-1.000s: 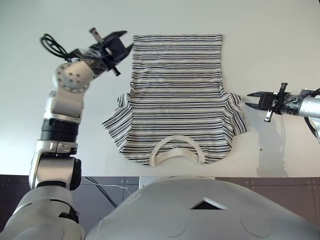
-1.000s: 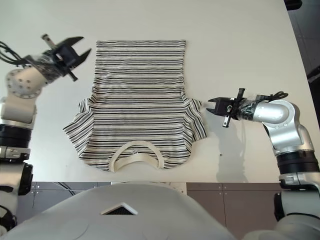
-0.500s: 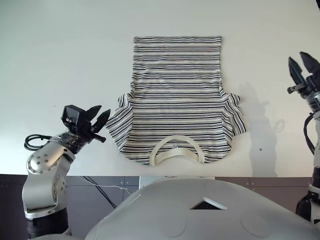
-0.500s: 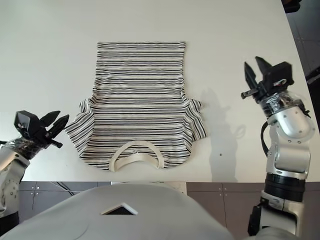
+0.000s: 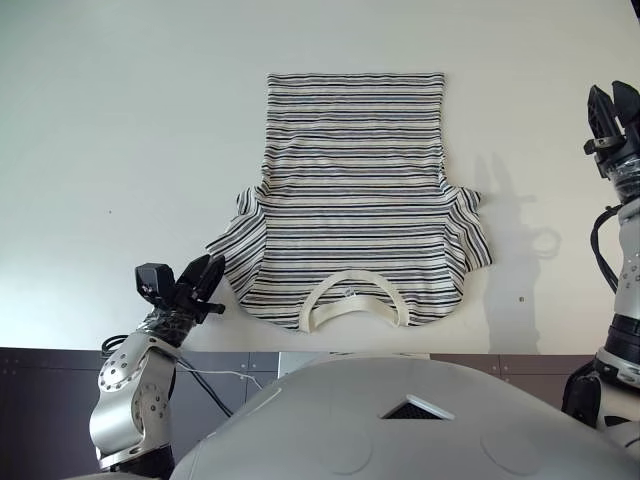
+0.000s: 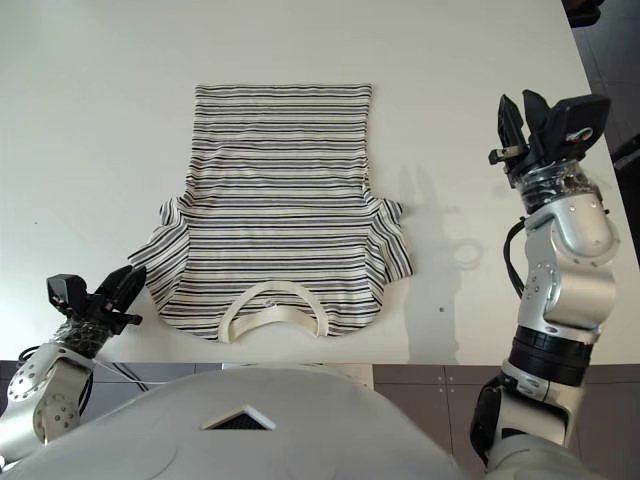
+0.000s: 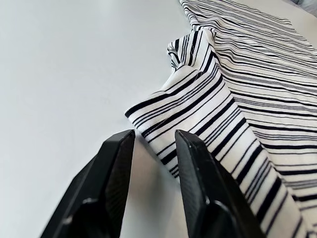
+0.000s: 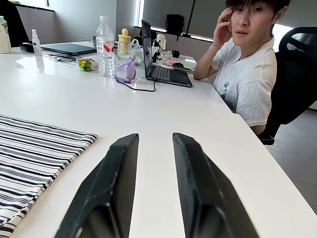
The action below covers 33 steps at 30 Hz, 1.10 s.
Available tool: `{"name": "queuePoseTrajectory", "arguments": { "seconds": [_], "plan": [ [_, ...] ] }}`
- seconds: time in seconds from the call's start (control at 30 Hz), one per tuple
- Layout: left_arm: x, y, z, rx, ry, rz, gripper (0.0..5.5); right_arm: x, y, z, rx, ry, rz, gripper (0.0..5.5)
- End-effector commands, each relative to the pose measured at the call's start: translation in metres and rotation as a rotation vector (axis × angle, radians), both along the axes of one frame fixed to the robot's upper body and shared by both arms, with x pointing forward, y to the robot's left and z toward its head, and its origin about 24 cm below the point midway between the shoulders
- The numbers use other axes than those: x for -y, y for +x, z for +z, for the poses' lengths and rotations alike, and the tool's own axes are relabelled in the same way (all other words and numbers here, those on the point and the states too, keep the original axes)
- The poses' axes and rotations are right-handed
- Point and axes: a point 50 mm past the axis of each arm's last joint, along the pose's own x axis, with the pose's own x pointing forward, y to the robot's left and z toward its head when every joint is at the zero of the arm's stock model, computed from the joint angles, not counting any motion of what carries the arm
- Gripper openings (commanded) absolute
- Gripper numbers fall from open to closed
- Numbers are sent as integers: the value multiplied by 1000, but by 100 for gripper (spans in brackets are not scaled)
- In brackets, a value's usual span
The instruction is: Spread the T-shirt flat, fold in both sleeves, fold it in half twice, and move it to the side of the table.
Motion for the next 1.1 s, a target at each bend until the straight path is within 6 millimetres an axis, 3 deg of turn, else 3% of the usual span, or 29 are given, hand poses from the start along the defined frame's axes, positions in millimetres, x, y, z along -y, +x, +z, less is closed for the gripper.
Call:
{"name": "queuePoseTrajectory", "arguments": {
  "seconds": [0.03,0.1,0.4,0.63,0.9,1.1],
  "plan": [
    [2,7,-5,-7,-37,59,149,-2,7,1,-18,4,20,125],
    [3,6,-5,-11,-43,58,149,-2,6,1,-23,2,22,125],
    [-4,13,4,25,-15,18,13,-3,3,-6,-43,-11,10,125],
    [-6,26,22,116,128,-178,13,-5,1,-11,-57,-31,12,125],
    [27,36,40,244,198,-440,13,-7,1,-11,-33,-25,-6,125],
    [49,31,46,317,275,-654,13,-11,2,-14,-37,-14,-3,125]
  ]
}}
